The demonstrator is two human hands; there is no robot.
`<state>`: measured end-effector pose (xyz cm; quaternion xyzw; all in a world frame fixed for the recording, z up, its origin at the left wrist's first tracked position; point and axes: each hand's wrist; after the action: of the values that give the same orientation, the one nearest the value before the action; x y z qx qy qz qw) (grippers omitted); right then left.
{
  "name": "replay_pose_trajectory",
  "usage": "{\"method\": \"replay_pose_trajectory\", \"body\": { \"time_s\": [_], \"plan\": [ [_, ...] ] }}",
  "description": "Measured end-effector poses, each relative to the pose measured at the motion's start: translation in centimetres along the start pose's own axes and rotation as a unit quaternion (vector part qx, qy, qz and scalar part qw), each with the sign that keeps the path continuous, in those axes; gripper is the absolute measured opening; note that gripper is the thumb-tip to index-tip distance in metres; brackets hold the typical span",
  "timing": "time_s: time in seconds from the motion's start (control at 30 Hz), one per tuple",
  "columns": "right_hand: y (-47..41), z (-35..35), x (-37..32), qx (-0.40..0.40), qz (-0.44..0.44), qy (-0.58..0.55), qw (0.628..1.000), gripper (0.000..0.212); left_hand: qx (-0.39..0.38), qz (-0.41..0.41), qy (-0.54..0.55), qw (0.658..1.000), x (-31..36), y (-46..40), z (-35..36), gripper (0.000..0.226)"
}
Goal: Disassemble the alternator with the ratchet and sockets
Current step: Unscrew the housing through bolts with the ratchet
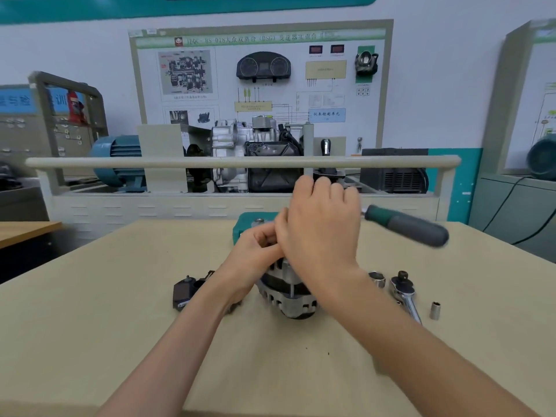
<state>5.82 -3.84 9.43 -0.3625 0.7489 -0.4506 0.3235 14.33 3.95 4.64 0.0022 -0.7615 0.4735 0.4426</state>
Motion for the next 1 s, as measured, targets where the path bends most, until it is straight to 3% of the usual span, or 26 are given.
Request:
{"method": "replay_pose_trajectory", "body": {
  "time_s": [0.07, 0.17, 0.27, 0.37, 0.43, 0.5, 0.57, 0.73, 0.87, 0.93, 1.0],
  "plan": [
    [-0.7, -0.5, -0.7, -0.018, -0.013, 0.009, 1.0, 0.021, 0.012, -0.002, 0.011, 1.0, 0.0, 0.0, 0.1, 0.052],
    [-3.0, 0.5, -0.6, -0.117, -0.054, -0.115, 0.985, 0.02, 0.019, 0.0, 0.035, 0.999, 0.0, 0.1, 0.1, 0.025],
    [-3.5, 1.6, 0.2, -0.184, -0.04, -0.257, 0.948, 0.024, -0.004, -0.015, 0.036, 0.999, -0.4, 0.3, -0.1, 0.021],
    [-3.1, 1.4, 0.8, -0.191, -0.014, -0.372, 0.908, 0.021, -0.015, -0.028, 0.03, 0.999, -0.5, 0.2, -0.3, 0.018],
    [-2.0, 1.0, 1.0, -0.153, -0.031, -0.293, 0.943, 0.013, -0.006, -0.02, 0.029, 0.999, -0.4, 0.1, -0.2, 0.016],
    [-0.7, 0.8, 0.4, -0.05, -0.028, -0.08, 0.995, 0.014, 0.0, -0.003, 0.025, 1.0, -0.5, 0.0, -0.1, 0.023],
    [-0.8, -0.1, -0.5, -0.02, -0.008, 0.015, 1.0, 0.017, 0.007, -0.005, 0.024, 1.0, -0.3, 0.0, -0.1, 0.038],
    [-3.9, 0.7, -0.4, -0.147, -0.063, -0.1, 0.982, 0.011, 0.007, -0.025, 0.02, 0.999, -0.2, -0.2, -0.1, 0.013],
    [-3.5, 0.8, 0.8, -0.198, -0.084, -0.205, 0.955, 0.016, -0.027, -0.037, 0.023, 0.999, -0.1, -0.1, -0.5, 0.019],
    [-2.8, 0.1, 1.7, -0.193, -0.065, -0.193, 0.96, 0.017, -0.016, -0.028, 0.022, 0.999, 0.0, -0.2, -0.2, 0.014],
    [-1.0, -0.3, 1.8, -0.119, -0.049, -0.071, 0.989, 0.018, -0.004, -0.007, 0.014, 1.0, -0.2, -0.1, 0.1, 0.022]
  ]
}}
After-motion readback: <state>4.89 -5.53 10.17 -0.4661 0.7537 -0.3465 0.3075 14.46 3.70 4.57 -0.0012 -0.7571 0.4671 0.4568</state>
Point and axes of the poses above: each hand's wrist, its own y-axis away from the middle knuckle, its own z-axis out of the palm, x = y × z, and after that the axes turned 12 degrees about z, right-handed
